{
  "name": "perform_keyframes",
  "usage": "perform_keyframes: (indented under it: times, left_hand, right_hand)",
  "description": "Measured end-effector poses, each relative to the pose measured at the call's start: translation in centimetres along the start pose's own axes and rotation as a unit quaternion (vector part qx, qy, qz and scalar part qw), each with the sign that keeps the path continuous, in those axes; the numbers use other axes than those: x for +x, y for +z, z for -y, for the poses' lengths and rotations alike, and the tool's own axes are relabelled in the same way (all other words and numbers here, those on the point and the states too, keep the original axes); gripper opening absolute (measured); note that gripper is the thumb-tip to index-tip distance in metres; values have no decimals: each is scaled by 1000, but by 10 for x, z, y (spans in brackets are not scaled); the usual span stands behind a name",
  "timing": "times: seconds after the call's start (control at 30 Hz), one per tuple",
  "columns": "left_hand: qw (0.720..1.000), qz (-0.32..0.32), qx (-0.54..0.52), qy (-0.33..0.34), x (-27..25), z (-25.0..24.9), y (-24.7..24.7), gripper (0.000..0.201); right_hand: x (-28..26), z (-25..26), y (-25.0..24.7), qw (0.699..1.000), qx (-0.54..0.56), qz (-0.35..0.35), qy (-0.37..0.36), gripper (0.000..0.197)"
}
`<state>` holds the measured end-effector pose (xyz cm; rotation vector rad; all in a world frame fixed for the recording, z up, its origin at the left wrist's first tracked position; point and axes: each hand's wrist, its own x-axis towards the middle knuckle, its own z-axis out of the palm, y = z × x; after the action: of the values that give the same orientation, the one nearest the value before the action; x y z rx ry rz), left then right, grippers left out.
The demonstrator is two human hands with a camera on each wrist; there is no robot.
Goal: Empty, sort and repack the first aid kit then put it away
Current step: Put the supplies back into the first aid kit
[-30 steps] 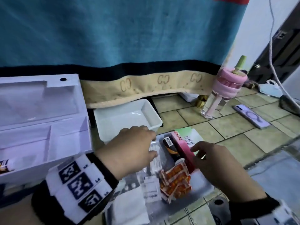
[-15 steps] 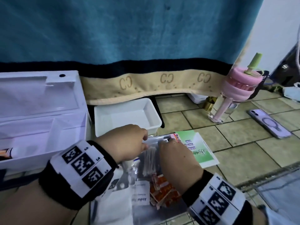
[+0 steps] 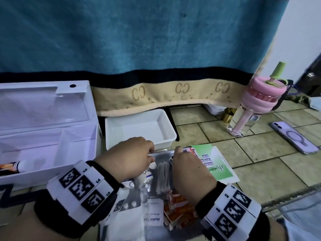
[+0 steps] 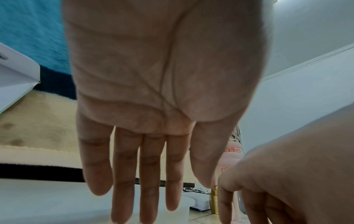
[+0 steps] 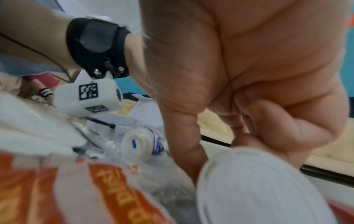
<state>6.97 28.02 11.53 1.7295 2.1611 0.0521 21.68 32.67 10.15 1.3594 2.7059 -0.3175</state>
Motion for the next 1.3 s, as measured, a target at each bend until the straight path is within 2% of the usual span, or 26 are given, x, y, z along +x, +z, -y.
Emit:
perform_keyframes:
  times: [0.2, 0.3, 0.4, 0.5, 0.63, 0.73, 0.9, 1.03, 1.17, 1.23, 1.3]
  left_hand:
    - [1000, -19, -9, -5, -8, 4, -5, 30]
    - [999, -30, -17, -3, -20, 6, -17, 33]
    - [998, -54, -41, 4, -40, 12, -34, 34]
    - [994, -89, -67, -4, -60, 32, -49, 34]
    - [987, -126, -86, -56, -92, 84, -66, 29]
    - [976, -154, -102, -112, -118, 143, -69, 25]
    - [954, -186, -144, -185, -147, 239, -64, 15]
    - [946, -186, -204, -172, -148, 288, -52, 16]
    - [945, -189, -239, -122, -137, 314, -49, 21]
    - [957, -158, -225, -91, -129, 319, -53, 22]
    - [977, -92, -183, -55, -116, 320, -55, 24]
  right_hand:
    - [1, 0, -24, 999, 23, -37, 16, 12]
    - [-3, 3, -46, 999, 0, -37, 29, 27]
    - [-6, 17, -67, 999, 17, -29, 31, 19]
    - [-8, 44, -80, 996, 76, -30, 20, 25]
    - [1, 98, -82, 984, 172, -37, -22, 24]
    - [16, 145, -70, 970, 232, -20, -62, 18]
    - [46, 225, -42, 969, 204, 19, -135, 21]
    - [61, 275, -18, 977, 129, 37, -165, 29]
    - [68, 303, 6, 980, 58, 35, -188, 34]
    - [66, 316, 15, 980, 27, 43, -194, 36]
    - [63, 329, 22, 976, 13, 43, -215, 37]
